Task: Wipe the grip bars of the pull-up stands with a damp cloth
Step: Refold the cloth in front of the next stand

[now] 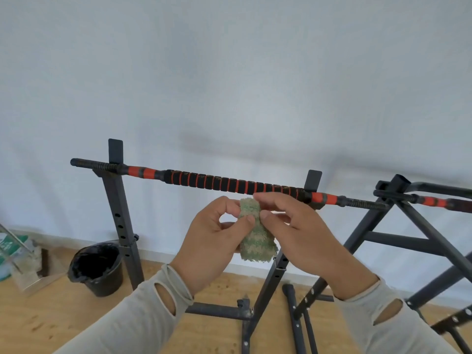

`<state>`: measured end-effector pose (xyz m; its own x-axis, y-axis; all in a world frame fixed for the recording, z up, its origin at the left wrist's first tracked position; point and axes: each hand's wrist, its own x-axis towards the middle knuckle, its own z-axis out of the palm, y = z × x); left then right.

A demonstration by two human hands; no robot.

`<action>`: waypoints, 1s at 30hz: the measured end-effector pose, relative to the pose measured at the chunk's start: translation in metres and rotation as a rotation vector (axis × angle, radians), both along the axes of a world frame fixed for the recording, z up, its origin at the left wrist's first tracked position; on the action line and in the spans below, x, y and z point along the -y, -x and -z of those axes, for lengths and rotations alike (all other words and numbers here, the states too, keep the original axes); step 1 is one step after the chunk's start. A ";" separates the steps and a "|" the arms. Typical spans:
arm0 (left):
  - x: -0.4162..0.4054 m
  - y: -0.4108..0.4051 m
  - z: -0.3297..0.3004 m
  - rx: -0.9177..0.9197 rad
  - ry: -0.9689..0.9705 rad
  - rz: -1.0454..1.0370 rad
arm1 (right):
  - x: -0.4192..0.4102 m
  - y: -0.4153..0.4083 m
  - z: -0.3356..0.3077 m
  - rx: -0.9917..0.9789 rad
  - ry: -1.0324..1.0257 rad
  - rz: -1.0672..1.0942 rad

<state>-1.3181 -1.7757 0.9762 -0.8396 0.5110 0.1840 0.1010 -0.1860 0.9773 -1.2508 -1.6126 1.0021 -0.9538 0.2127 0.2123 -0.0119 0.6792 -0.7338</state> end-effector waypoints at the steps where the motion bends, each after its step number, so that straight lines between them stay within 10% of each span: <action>1: 0.001 0.001 0.000 -0.010 -0.009 0.008 | 0.000 0.001 -0.001 0.005 0.022 -0.017; 11: 0.016 0.022 -0.004 -0.244 0.137 0.078 | -0.015 0.002 -0.013 -0.039 0.223 0.005; 18: 0.031 0.057 -0.025 -0.703 0.909 -0.019 | -0.035 0.001 -0.014 0.064 0.146 -0.010; 26: 0.025 0.070 0.001 0.125 0.166 0.018 | -0.049 0.008 0.016 0.047 0.645 0.241; 30: 0.004 0.058 0.011 -0.056 0.307 -0.285 | -0.035 0.012 0.026 -0.022 0.666 0.395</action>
